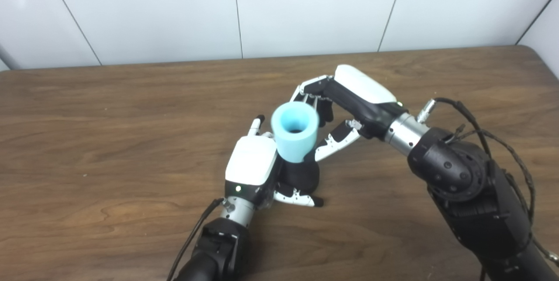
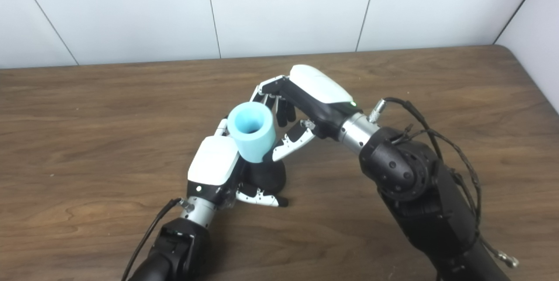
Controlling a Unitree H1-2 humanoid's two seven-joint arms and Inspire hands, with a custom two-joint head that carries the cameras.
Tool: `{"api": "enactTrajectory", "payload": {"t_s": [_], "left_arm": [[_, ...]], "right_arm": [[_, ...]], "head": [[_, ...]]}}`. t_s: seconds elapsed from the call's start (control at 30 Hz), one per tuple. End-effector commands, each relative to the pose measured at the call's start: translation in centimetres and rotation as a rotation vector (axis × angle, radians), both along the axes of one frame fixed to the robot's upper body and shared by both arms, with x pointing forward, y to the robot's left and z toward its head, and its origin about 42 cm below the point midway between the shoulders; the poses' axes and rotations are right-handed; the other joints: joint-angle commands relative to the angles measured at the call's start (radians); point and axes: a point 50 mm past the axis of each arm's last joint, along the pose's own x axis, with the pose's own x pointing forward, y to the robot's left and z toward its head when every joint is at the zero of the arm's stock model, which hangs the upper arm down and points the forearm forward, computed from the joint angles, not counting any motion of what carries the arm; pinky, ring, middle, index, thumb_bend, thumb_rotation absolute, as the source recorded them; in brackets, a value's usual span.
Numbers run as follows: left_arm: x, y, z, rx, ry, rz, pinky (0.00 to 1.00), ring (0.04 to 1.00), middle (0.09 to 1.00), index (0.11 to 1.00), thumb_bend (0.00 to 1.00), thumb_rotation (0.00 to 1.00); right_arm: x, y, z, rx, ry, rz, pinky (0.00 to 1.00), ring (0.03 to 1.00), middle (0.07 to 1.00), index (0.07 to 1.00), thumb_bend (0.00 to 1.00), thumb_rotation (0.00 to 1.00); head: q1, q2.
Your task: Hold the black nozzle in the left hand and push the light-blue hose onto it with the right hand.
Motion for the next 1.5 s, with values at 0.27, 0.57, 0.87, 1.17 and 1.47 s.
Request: {"api": "enactTrajectory", "payload": {"t_s": [0.27, 0.57, 0.87, 1.17, 1.47], "left_arm": [[-2.4, -1.8, -2.9, 0.055, 0.155, -0.088, 1.00, 0.699, 0.511, 0.473, 0.52, 0.00], [-2.2, -2.1, -2.7, 0.064, 0.169, -0.088, 1.00, 0.707, 0.520, 0.470, 0.52, 0.00], [-2.3, -1.7, -2.8, 0.066, 0.165, -0.086, 1.00, 0.698, 0.519, 0.469, 0.52, 0.00], [-2.1, -1.5, -2.8, 0.065, 0.167, -0.092, 1.00, 0.700, 0.509, 0.476, 0.52, 0.00], [-2.1, -1.2, -2.7, 0.071, 0.162, -0.086, 1.00, 0.701, 0.505, 0.478, 0.52, 0.00]], "right_arm": [[0.0, 0.3, 4.5, -0.033, -0.104, -0.003, 0.25, 0.291, 0.423, 0.537, 0.52, 0.00], [-0.1, -0.2, 5.1, -0.080, -0.066, -0.041, 0.23, 0.289, 0.420, 0.537, 0.52, 0.00], [-0.2, -1.1, 4.9, -0.091, -0.029, -0.064, 0.24, 0.287, 0.417, 0.536, 0.52, 0.00], [-0.2, -1.9, 4.9, -0.084, -0.020, -0.066, 0.31, 0.347, 0.447, 0.528, 0.53, 0.00], [-0.4, -2.5, 5.2, -0.140, -0.012, -0.081, 0.31, 0.360, 0.439, 0.539, 0.52, 0.00]], "head": [[0.006, 0.003], [0.006, 0.002], [0.006, 0.003], [0.005, 0.000], [0.003, -0.002]]}}
